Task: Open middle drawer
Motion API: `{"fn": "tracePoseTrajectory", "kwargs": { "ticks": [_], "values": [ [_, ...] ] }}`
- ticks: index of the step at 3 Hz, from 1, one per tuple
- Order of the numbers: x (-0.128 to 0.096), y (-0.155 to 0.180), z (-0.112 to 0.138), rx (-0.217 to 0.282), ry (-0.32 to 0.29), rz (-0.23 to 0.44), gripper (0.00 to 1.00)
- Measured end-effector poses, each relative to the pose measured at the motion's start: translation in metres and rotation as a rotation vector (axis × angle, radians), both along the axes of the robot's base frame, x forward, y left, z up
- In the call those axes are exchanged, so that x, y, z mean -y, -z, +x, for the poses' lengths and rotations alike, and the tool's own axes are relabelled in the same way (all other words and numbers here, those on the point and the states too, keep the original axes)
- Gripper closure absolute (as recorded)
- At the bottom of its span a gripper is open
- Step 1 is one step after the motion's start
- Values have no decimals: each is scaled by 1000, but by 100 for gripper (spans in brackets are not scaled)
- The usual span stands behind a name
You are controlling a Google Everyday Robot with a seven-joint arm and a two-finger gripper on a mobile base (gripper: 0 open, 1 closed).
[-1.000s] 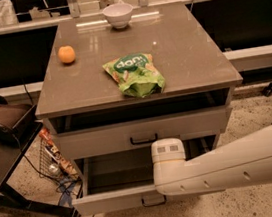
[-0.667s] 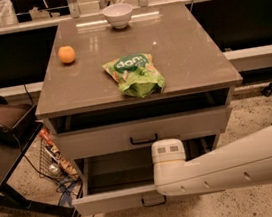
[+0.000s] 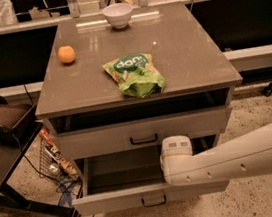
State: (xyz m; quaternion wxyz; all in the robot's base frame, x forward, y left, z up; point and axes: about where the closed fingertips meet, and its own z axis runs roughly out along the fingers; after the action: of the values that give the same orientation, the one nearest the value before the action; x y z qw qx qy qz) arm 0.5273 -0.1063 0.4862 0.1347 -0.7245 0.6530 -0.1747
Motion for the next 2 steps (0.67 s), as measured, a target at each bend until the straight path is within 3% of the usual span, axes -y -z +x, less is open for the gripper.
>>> {"fn": "tracePoseTrajectory", "kwargs": {
  "ticks": [1, 2],
  "values": [
    [38, 75, 44, -57, 51, 45, 100],
    [39, 77, 45, -59, 54, 46, 100]
  ]
}}
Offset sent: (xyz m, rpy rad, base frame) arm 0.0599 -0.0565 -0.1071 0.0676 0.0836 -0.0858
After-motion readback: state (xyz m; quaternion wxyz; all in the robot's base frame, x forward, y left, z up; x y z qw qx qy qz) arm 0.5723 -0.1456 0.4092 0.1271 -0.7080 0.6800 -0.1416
